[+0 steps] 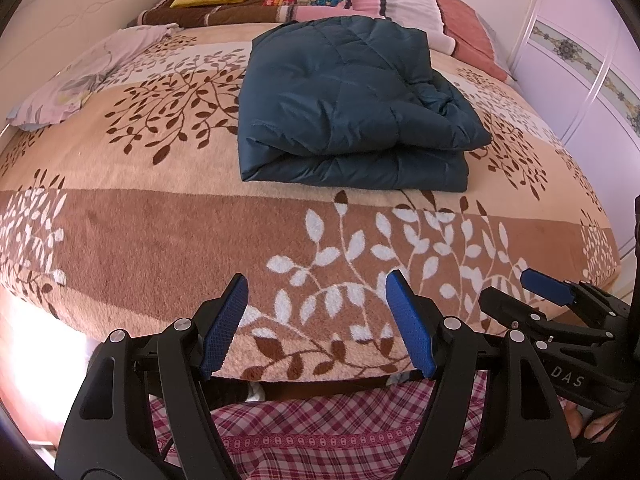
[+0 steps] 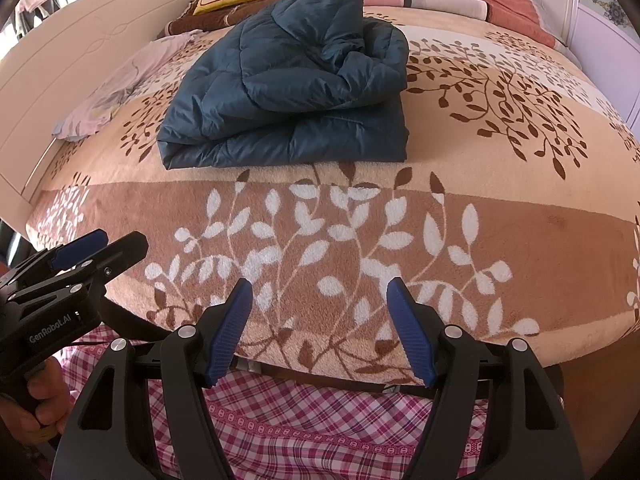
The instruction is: Fold large clothes
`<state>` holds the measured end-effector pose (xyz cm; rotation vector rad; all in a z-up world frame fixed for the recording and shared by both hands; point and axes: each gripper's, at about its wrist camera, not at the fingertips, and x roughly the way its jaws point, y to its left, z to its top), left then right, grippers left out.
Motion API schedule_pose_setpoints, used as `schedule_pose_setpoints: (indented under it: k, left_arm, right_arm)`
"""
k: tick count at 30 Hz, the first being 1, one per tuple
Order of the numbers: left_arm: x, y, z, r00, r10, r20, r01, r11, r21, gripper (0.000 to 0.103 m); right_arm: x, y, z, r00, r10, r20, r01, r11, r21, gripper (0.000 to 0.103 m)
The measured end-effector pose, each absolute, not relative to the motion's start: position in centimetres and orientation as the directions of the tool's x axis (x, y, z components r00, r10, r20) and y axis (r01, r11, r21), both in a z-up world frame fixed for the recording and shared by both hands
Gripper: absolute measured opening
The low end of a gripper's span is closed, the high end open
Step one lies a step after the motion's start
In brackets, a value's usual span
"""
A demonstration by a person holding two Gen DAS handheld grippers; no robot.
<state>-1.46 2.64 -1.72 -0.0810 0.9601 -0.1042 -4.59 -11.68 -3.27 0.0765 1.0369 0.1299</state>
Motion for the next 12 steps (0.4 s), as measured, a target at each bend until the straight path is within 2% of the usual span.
schedule_pose_setpoints:
  k: [12]
  left_arm:
    - [-1.36, 2.65, -1.88, 0.558, -0.123, -0.820, 0.052, 0.992, -0.114, 0.071]
  right_arm:
    - [-4.60, -11.73, -3.40, 0.501, 0.144, -0.853, -0.072, 0.990, 0.125, 0.069]
